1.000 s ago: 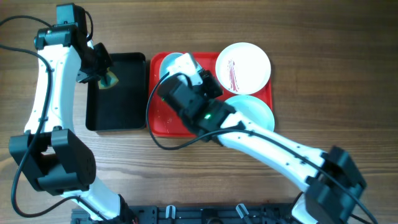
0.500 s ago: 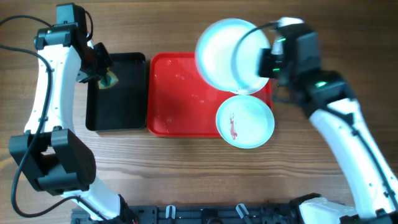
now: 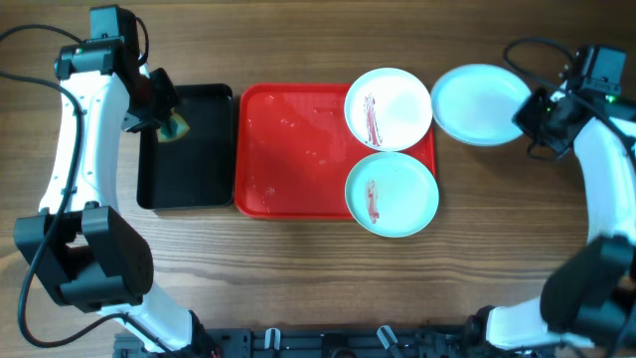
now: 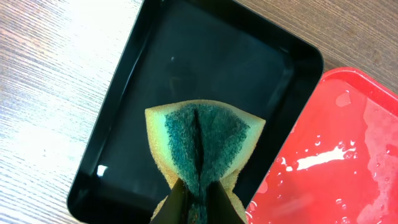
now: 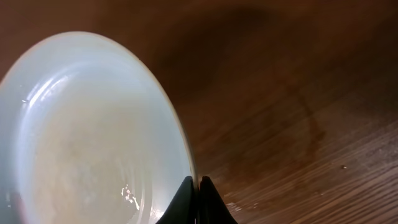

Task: Clean dirty plates on tray and stack at the side
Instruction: 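Carry the cleaned plate with right gripper to the table right of the tray, then set the plate down on the table and release it with right gripper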

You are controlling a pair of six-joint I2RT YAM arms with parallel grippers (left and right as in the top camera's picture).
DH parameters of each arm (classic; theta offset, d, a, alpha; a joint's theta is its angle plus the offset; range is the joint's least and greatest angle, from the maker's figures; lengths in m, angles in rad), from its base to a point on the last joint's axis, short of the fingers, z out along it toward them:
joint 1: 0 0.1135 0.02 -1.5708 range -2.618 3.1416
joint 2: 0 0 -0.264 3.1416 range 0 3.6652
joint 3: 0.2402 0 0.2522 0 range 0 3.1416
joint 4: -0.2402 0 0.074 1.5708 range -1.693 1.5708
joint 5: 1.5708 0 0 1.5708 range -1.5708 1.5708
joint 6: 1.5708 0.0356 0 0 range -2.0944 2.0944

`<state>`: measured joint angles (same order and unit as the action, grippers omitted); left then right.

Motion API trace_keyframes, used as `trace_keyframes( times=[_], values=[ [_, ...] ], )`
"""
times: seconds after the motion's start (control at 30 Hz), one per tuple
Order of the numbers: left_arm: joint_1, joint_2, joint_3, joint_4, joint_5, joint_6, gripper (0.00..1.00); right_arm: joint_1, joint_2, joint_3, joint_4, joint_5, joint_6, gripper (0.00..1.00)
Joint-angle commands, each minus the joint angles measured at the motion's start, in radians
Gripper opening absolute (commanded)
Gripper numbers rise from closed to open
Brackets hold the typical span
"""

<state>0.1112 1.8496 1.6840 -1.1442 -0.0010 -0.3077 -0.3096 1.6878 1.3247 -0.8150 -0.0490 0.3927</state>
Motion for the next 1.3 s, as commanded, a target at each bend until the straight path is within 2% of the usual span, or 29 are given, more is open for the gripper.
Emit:
trace_keyframes(
  times=[0.0,0.2,0.47,0.53,0.6,0.7,0.87,1.1,1.27],
  values=[
    [-0.003,-0.002,0.001,0.002,0.012,0.016,0.04,-0.037,0.102,0.006,-0.011,-0.027,0.001,0.04],
    [-0.002,-0.002,0.001,0.003,0.012,0.016,0.04,-0.072,0.204,0.006,-0.024,-0.018,0.001,0.04],
    [-0.002,-0.002,0.001,0.003,0.012,0.016,0.04,-0.084,0.219,0.006,-0.028,0.037,0.0,0.04],
    [-0.002,-0.002,0.001,0.003,0.012,0.016,0.04,-0.084,0.219,0.006,-0.029,0.037,0.0,0.11],
    [-0.003,-0.002,0.001,0.002,0.012,0.016,0.04,-0.084,0.218,0.006,-0.033,0.028,-0.003,0.22],
    [-0.002,-0.002,0.001,0.003,0.012,0.016,0.04,-0.084,0.209,0.006,-0.06,-0.006,-0.026,0.26],
    [-0.003,-0.002,0.001,0.002,0.012,0.016,0.04,-0.08,0.129,0.006,-0.08,-0.081,-0.067,0.25],
    [-0.003,-0.002,0.001,0.002,0.012,0.016,0.04,-0.065,-0.071,0.006,-0.206,-0.357,-0.212,0.34],
    [-0.003,-0.002,0.001,0.002,0.012,0.016,0.04,-0.005,-0.11,0.006,-0.341,-0.351,-0.27,0.35]
  ],
)
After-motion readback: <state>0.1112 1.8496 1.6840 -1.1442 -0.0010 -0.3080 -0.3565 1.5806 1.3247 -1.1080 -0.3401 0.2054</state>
